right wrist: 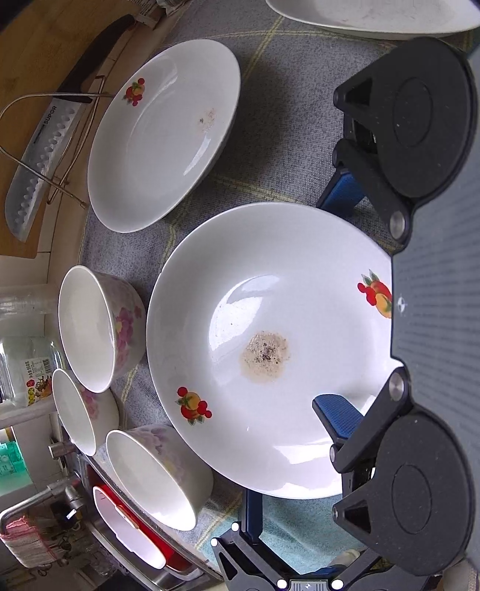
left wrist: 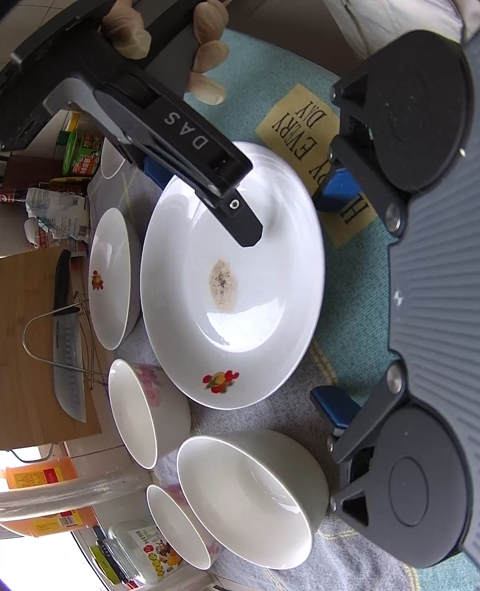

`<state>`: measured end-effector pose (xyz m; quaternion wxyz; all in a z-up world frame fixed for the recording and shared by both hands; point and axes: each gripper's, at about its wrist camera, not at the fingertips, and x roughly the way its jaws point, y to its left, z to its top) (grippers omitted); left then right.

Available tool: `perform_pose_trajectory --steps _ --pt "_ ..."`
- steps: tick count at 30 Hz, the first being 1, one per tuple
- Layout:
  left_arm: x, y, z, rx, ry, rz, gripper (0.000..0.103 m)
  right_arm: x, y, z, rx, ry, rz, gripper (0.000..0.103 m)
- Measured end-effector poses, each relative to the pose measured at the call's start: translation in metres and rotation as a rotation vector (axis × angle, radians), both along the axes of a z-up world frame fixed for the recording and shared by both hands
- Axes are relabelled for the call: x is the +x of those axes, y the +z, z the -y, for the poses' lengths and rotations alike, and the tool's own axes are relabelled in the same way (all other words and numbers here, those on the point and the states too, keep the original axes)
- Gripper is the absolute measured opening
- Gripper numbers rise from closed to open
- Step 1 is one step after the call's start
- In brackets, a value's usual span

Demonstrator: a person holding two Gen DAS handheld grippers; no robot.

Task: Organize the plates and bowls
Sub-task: 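Move the right tool toward the rim of the large stained plate, then close the right gripper on the stained plate rim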

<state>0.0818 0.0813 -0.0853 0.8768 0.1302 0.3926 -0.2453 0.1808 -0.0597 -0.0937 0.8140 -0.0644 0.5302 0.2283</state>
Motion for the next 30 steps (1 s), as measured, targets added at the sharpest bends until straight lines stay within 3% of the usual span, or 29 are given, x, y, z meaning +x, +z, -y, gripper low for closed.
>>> perform_pose_trajectory --steps 4,17,30 --pt "0.007 0.000 0.002 -0.003 -0.045 -0.005 0.100 0.001 0.000 0.000 -0.005 0.026 -0.001 0.103" --pt "0.012 -0.003 -0.001 -0.031 -0.121 0.004 0.100 0.026 0.003 0.022 0.159 -0.027 -0.081 0.103" --pt "0.005 -0.005 -0.005 -0.052 -0.125 0.032 0.100 0.057 0.006 0.021 0.197 0.087 -0.186 0.101"
